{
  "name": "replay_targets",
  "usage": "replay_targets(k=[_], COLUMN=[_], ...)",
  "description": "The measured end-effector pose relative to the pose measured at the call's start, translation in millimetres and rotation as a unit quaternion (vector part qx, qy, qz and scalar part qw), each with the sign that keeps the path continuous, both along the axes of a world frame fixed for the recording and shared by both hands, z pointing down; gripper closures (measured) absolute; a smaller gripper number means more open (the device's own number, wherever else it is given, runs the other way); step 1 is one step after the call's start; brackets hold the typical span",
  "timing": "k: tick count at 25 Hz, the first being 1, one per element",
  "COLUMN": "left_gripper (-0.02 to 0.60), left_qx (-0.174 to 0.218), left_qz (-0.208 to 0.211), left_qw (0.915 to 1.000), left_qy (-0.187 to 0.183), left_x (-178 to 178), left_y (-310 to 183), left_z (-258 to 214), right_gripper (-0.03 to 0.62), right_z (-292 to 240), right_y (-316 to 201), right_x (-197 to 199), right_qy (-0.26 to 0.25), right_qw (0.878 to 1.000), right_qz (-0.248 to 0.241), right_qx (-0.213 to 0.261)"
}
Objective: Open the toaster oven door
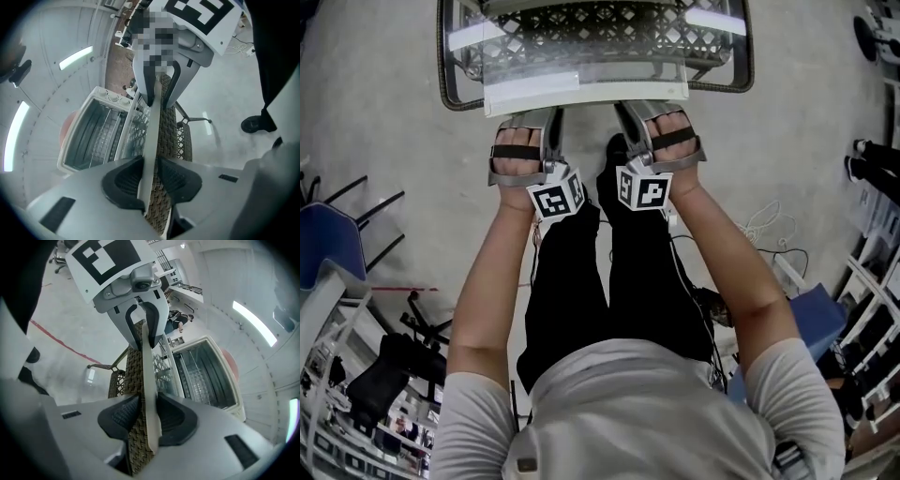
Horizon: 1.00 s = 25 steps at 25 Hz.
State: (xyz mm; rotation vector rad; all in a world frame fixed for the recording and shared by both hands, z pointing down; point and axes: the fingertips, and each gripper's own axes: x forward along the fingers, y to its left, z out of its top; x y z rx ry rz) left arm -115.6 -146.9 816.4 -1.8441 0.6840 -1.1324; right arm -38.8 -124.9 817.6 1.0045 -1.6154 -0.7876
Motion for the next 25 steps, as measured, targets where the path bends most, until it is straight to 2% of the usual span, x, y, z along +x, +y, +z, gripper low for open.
replay_targets(k=[8,10,14,25], left_gripper=[0.467,0.446,0.445,0.437], left_qx=[0.042,0.048,0.061,0.056], left_qz=[0.010,0.014,0.019,0.025], left_qw=[0.9989,0.9985,0.9976,0.9976], left_qy=[0.018,0.021,0.028,0.032], left_x=[0,-3,-2,-4], left_y=[0,0,0,1], left_z=[23,27,33,33], right_gripper=[0.482,0.484,0.502,0.500], right_z=[22,23,26,25], right_y=[-1,-1,-1,-1], right_x=[-2,-4,-4,-7], right_qy=[-0.007,-0.013,-0.021,-0.028], right_qw=[0.999,0.999,0.998,0.998], right_qz=[0.001,0.003,0.006,0.004], right_qx=[0.038,0.045,0.059,0.050])
